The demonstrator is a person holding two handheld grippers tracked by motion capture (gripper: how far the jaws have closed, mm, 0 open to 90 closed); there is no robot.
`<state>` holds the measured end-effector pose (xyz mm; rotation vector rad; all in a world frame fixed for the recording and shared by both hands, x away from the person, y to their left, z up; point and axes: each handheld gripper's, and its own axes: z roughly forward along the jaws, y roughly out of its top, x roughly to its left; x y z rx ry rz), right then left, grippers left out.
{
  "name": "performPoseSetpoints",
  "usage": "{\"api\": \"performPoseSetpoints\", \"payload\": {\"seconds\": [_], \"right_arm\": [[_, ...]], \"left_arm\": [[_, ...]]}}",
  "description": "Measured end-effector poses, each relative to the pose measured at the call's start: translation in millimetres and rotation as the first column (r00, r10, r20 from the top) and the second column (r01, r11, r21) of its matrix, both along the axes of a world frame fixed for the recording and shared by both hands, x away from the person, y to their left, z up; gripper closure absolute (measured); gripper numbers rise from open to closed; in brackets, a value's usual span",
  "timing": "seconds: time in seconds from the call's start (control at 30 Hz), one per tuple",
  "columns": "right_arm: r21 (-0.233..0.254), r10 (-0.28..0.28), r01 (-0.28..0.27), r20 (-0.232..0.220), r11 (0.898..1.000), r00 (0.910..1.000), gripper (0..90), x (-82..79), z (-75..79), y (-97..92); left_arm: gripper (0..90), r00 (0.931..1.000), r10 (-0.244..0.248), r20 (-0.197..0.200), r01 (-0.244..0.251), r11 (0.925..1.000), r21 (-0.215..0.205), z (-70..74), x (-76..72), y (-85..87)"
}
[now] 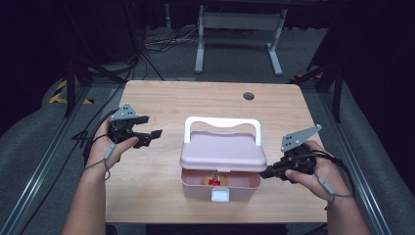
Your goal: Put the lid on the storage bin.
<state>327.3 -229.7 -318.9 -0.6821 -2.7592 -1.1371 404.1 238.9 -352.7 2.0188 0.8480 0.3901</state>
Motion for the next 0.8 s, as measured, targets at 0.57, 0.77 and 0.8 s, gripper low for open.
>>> {"api": "performPoseSetpoints", "payload": {"seconds": [0.57, 0.77, 0.8], "right_arm": [[-0.091, 0.048, -0.054, -0.06, 0.994, 0.997, 88.6, -1.9, -6.8, 4.4], [-0.101, 0.047, -0.053, -0.064, 0.993, 0.9969, 88.4, -1.1, -7.0, 1.9], [-0.104, 0.045, -0.051, -0.065, 0.993, 0.9969, 88.4, -1.0, -7.3, 1.7]], "left_arm": [[26.4, 1.0, 0.001, -0.006, -0.001, 1.0, 0.003, -2.2, 1.0, -0.9], [26.5, 1.0, 0.001, -0.009, -0.001, 1.0, 0.007, -3.5, 1.6, -1.1], [26.4, 1.0, 0.0, -0.009, 0.0, 1.0, 0.007, -3.7, 1.7, -1.0]]}}
